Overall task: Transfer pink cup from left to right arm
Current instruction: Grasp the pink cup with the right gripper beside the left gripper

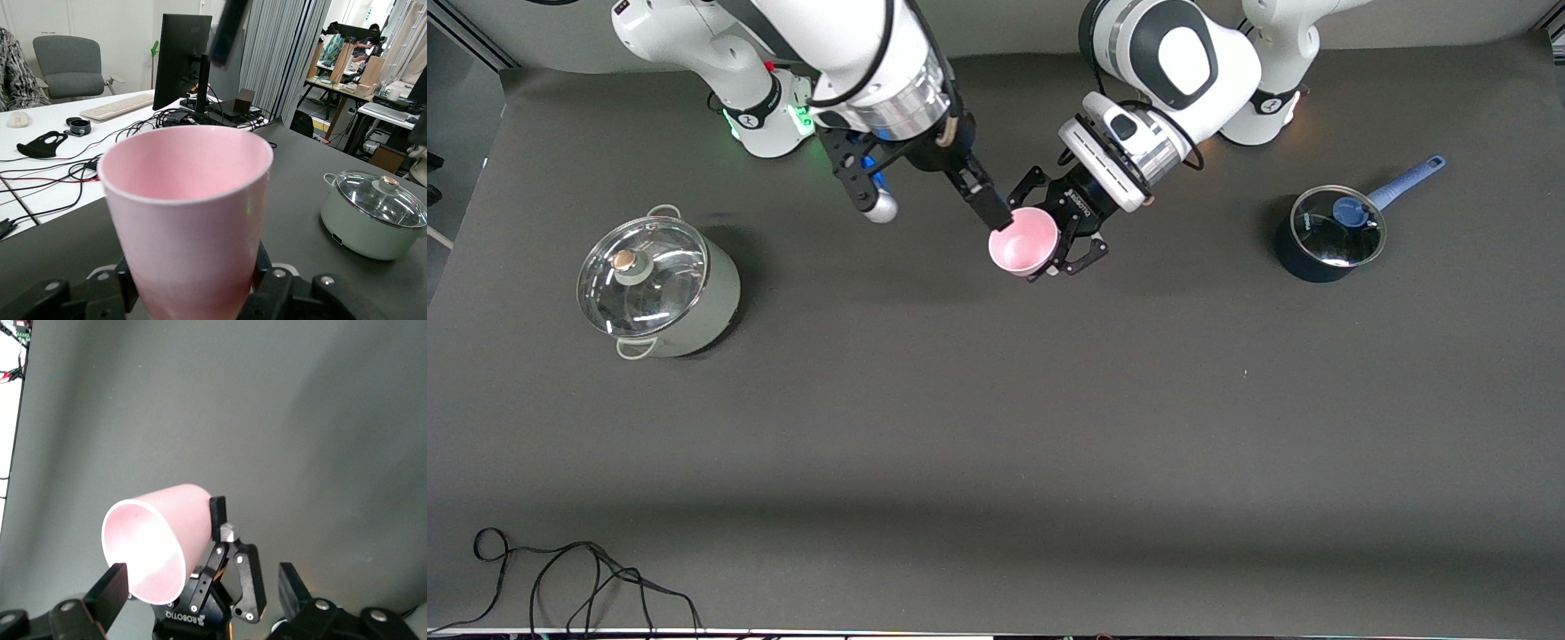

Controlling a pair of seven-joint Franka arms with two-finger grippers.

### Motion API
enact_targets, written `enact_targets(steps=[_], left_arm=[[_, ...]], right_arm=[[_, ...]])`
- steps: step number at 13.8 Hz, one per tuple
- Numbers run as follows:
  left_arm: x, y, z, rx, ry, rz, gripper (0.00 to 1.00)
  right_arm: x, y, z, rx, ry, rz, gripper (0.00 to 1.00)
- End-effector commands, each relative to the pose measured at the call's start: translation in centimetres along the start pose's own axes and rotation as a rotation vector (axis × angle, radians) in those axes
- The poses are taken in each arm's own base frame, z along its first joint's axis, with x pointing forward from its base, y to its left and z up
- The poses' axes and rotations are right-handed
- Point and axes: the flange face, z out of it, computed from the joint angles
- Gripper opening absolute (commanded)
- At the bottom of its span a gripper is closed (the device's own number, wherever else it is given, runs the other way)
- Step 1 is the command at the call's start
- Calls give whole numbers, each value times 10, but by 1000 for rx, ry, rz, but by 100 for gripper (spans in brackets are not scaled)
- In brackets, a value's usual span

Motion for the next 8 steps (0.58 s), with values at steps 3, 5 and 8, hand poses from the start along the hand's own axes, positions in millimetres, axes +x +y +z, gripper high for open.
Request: enact_targets(steps=[3, 5, 8], left_arm=[[2, 2, -1, 9, -1, -15, 46], [3, 1, -1, 10, 1, -15, 46], [3, 0, -1, 12, 0, -16, 46]], right_arm=[[-9, -12, 25, -4, -15, 8, 98], [-8, -13, 34, -20, -9, 8, 90], [-9, -13, 41, -29, -5, 2, 14]])
